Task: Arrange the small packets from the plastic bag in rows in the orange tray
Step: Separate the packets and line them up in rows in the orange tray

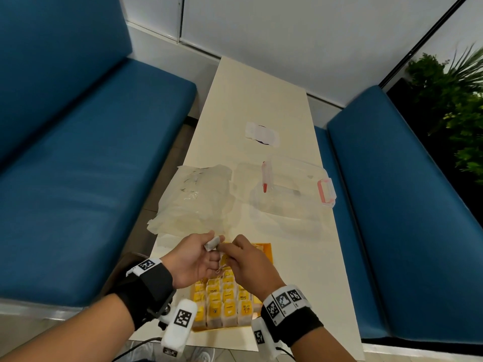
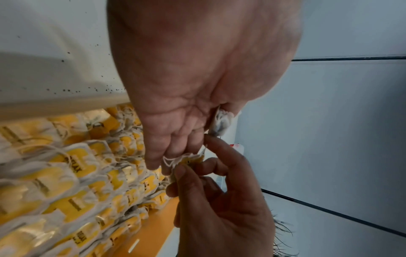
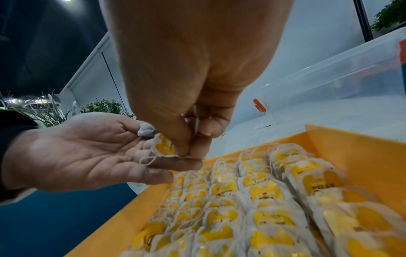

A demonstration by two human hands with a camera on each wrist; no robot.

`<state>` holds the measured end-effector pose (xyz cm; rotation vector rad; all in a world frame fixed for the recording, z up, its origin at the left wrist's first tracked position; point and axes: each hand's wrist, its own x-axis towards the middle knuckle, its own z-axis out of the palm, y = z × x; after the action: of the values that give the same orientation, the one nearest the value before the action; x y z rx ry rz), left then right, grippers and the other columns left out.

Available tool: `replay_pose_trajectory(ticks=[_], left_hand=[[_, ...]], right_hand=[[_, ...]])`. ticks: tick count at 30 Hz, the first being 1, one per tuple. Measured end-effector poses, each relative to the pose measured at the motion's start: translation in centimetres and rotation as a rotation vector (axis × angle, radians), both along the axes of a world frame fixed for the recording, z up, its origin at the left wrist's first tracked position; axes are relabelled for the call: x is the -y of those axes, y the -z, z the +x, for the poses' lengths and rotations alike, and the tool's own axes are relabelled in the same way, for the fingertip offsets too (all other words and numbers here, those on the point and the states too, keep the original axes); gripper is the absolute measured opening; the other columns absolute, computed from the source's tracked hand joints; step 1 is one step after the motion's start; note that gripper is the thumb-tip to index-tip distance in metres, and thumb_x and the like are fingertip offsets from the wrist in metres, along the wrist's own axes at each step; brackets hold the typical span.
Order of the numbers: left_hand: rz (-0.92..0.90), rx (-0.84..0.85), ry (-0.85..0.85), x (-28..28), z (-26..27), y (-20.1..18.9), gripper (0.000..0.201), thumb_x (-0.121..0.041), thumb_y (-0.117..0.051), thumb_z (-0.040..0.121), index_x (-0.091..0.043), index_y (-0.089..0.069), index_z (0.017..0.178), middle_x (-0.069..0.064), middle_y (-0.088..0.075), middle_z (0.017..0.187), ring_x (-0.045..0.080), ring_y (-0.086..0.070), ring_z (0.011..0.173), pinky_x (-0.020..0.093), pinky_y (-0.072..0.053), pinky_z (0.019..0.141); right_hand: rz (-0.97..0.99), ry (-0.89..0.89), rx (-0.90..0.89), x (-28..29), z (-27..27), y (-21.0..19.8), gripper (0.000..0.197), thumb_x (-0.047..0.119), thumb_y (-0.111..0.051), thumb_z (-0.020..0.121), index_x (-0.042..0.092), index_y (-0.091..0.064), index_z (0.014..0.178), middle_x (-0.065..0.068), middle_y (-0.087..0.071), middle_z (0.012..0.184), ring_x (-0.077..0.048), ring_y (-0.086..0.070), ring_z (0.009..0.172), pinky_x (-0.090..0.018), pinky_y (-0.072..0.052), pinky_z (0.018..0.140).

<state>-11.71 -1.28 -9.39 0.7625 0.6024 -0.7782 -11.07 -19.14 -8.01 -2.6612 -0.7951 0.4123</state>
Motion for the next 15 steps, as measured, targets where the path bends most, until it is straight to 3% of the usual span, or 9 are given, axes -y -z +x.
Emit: replay_pose_trajectory(ticks=[2,3,5,7,9,11,15], left_hand=[[-0.015,-0.004,0.014,0.0,0.0,-0.1,0.037,-0.042,-0.036,0.107,-0.018,-0.058,0.125,0.005,-0.043,0.069,0.018,-0.041,0.057,0.030,-0.048,0.058],[-0.021,-0.003,0.023,0.1,0.0,-0.1,0.038,-0.042,-0.036,0.107,-0.018,-0.059,0.125,0.006,-0.048,0.070,0.020,-0.044,0.059,0.033,-0.051,0.064],[-0.050,0.013,0.033,0.3,0.0,0.2,0.042,-0.043,-0.036,0.106,-0.017,-0.060,0.128,0.010,-0.062,0.087,0.026,-0.055,0.076,0.043,-0.053,0.090],[-0.044,0.037,0.044,0.5,-0.2,0.4,0.045,-0.043,-0.035,0.107,-0.016,-0.064,0.128,0.012,-0.068,0.110,0.031,-0.063,0.094,0.048,-0.044,0.109],[0.007,0.073,0.042,0.5,-0.2,0.3,0.044,-0.041,-0.035,0.107,-0.014,-0.068,0.119,0.015,-0.069,0.114,0.036,-0.070,0.099,0.049,-0.045,0.107],[0.092,0.105,0.017,0.6,-0.1,0.2,0.045,-0.039,-0.036,0.108,-0.009,-0.070,0.113,0.020,-0.071,0.119,0.040,-0.071,0.105,0.047,-0.052,0.093],[0.259,0.193,-0.004,0.2,-0.2,0.2,0.045,-0.036,-0.039,0.109,-0.005,-0.069,0.120,0.021,-0.073,0.117,0.035,-0.071,0.095,0.043,-0.056,0.082]], right_hand=[[0.019,-0.005,0.029,0.1,-0.1,0.0,0.036,0.015,-0.050,0.094,0.033,-0.053,0.125,-0.001,-0.044,0.105,-0.028,-0.058,0.072,-0.041,-0.052,0.060],[0.021,-0.005,0.045,0.2,-0.1,-0.1,0.031,0.015,-0.051,0.093,0.030,-0.055,0.120,0.000,-0.044,0.106,-0.028,-0.059,0.070,-0.041,-0.053,0.059],[0.029,-0.008,0.067,0.2,-0.1,-0.4,0.021,0.014,-0.053,0.091,0.022,-0.058,0.110,0.001,-0.043,0.109,-0.029,-0.059,0.068,-0.042,-0.053,0.058],[0.056,-0.014,0.082,0.1,-0.2,-0.9,0.014,0.014,-0.054,0.089,0.017,-0.057,0.103,0.001,-0.045,0.111,-0.028,-0.060,0.069,-0.042,-0.053,0.058],[0.105,-0.016,0.108,0.2,-0.3,-1.3,0.017,0.010,-0.054,0.088,0.021,-0.053,0.100,0.000,-0.050,0.107,-0.025,-0.059,0.070,-0.038,-0.052,0.058],[0.160,0.042,0.112,0.7,-0.1,-1.9,0.017,0.008,-0.054,0.089,0.021,-0.055,0.099,0.002,-0.053,0.100,-0.021,-0.058,0.073,-0.036,-0.051,0.062],[0.263,0.257,0.073,2.3,0.8,-3.2,0.010,0.016,-0.066,0.087,0.025,-0.064,0.093,0.009,-0.061,0.089,-0.009,-0.057,0.072,-0.024,-0.049,0.069]])
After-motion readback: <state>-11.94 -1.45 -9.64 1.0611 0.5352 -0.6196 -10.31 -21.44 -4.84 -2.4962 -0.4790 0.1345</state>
